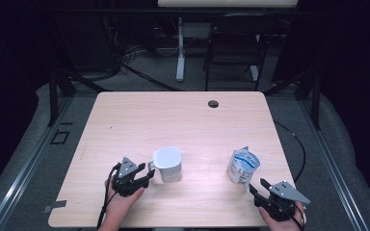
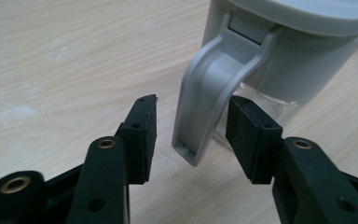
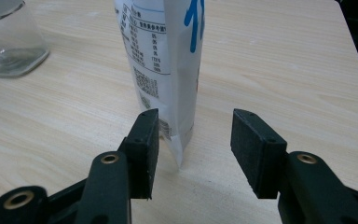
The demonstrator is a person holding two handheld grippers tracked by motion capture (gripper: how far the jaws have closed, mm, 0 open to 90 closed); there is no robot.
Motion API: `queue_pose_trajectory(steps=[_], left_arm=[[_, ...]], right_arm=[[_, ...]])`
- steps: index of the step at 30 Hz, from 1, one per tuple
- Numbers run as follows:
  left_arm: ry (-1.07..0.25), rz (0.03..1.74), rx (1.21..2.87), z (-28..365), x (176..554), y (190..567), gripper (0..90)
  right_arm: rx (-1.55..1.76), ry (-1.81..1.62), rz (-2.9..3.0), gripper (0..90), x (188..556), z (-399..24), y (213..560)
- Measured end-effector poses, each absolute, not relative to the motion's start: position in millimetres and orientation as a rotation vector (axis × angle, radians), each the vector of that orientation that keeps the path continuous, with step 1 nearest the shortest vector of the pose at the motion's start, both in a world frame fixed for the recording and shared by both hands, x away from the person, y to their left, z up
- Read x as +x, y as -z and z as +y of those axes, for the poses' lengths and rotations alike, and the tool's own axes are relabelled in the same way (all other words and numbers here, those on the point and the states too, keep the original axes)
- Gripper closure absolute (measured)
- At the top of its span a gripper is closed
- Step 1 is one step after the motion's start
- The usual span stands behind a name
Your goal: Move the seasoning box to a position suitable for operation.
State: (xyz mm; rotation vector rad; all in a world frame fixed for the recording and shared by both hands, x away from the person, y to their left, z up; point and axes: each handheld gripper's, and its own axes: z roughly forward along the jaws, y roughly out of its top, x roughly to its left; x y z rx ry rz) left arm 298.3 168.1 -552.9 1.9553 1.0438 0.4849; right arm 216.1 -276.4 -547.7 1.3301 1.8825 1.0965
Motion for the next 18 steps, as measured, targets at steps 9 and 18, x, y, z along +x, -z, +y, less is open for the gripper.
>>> queue_pose_trajectory(steps=[9,18], left_arm=[[-0.535,1.045,1.972,154,301,552,59.0],[-0.530,1.058,1.967,152,308,552,63.9]], right_arm=[[1.353,-1.114,1.864,50.3,213,-280,548],[1.376,-1.109,1.857,49.8,206,-287,548]])
